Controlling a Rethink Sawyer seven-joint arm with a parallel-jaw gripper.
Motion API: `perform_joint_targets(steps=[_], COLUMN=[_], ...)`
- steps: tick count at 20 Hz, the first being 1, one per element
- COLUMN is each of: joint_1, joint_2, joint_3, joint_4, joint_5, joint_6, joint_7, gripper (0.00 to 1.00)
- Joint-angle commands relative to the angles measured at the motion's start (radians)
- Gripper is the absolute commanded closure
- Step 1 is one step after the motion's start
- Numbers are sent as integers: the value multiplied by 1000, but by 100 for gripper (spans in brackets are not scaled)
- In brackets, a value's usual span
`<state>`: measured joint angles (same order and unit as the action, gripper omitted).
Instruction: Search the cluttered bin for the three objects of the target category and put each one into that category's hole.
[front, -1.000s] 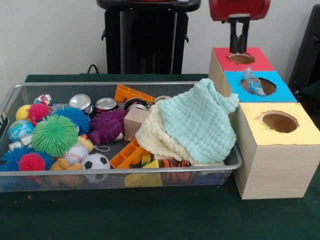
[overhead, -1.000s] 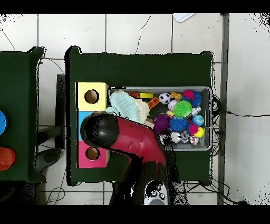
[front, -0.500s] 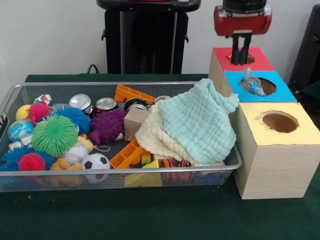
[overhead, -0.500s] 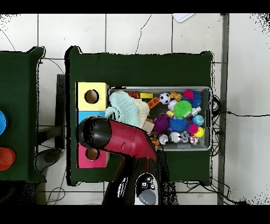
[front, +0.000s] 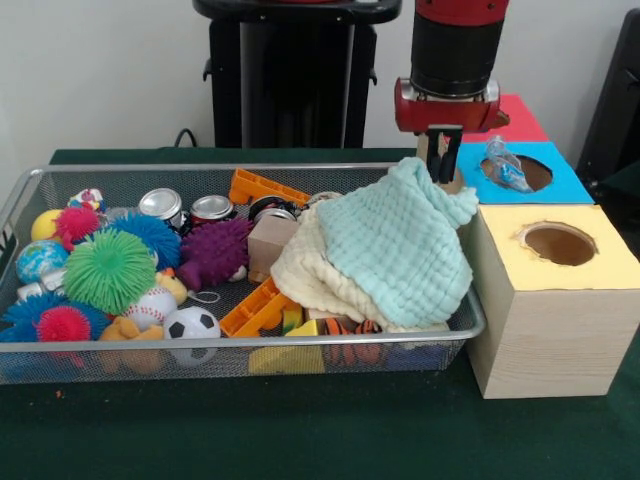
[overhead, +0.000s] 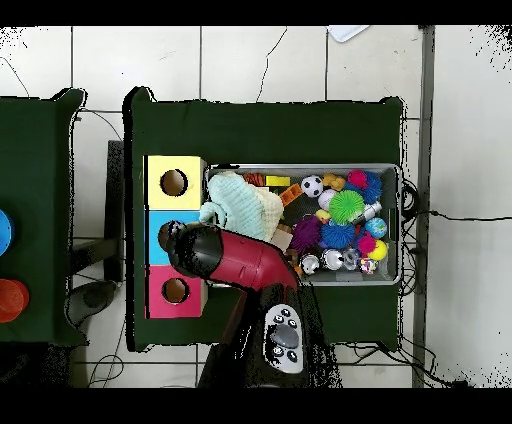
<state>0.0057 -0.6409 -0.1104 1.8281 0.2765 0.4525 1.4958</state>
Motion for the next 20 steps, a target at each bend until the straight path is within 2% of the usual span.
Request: perform_joint_targets(steps=[1,6,9,13,20], joint_1=[34,104,132,146,150], joint_2=[56,-22,-53,-51,-48], joint_3=[75,-15,-58,-86,-97], joint_4=[-25,-89,-118,-146,-157], joint_5=[28,-5,-25,-29,-18], joint_6=[33,261,349,377,370], joint_7=[225,260,259,244,232], gripper=[100,100,100,100,100])
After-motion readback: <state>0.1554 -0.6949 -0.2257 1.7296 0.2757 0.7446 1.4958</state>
